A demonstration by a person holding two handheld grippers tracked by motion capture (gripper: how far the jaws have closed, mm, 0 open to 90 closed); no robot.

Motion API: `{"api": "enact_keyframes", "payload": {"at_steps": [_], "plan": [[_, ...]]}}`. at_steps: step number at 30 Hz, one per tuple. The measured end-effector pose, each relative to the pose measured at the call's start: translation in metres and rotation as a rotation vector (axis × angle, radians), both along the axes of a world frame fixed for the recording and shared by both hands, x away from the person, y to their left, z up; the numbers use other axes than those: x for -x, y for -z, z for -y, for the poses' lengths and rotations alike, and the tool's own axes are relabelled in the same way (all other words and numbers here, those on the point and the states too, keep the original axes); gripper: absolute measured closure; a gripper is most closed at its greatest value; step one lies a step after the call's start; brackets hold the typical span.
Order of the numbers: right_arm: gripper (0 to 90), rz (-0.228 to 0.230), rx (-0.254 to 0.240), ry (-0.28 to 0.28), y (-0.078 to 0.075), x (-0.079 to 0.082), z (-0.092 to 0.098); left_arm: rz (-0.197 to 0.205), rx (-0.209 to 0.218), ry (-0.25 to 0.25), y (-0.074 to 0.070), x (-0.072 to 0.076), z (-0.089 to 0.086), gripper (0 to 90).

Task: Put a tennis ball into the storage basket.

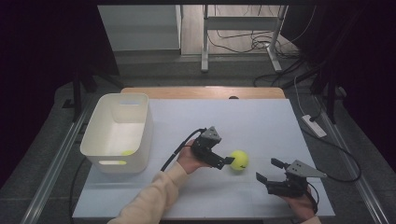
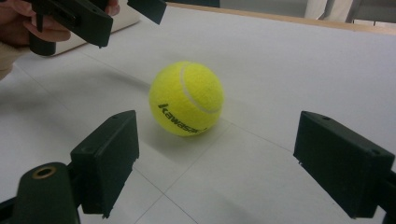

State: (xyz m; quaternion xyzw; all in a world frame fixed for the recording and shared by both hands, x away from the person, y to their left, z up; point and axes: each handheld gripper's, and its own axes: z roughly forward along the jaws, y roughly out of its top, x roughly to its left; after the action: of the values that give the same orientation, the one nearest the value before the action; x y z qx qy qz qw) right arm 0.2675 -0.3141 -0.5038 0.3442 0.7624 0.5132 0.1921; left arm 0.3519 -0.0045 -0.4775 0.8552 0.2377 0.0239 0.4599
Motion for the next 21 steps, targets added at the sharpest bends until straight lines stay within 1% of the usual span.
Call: {"api": "enact_keyframes", "payload": {"at_steps": [5, 7, 11, 21], "plan": [[14.0, 0.001, -0.003, 0.000, 0.000, 0.000, 0.000, -0.001, -0.012, 0.011, 0.003, -0.002, 0.004, 6.9], [14.0, 0.003, -0.005, 0.000, 0.000, 0.000, 0.000, -0.005, -0.010, 0.012, 0.005, -0.002, 0.007, 6.9], [14.0, 0.001, -0.004, -0.001, 0.000, 0.000, 0.000, -0.013, -0.019, 0.018, 0.010, -0.004, 0.011, 6.9], [14.0, 0.001, -0.005, -0.003, 0.000, 0.000, 0.000, -0.028, -0.035, 0.024, 0.016, -0.005, 0.018, 6.8]]}}
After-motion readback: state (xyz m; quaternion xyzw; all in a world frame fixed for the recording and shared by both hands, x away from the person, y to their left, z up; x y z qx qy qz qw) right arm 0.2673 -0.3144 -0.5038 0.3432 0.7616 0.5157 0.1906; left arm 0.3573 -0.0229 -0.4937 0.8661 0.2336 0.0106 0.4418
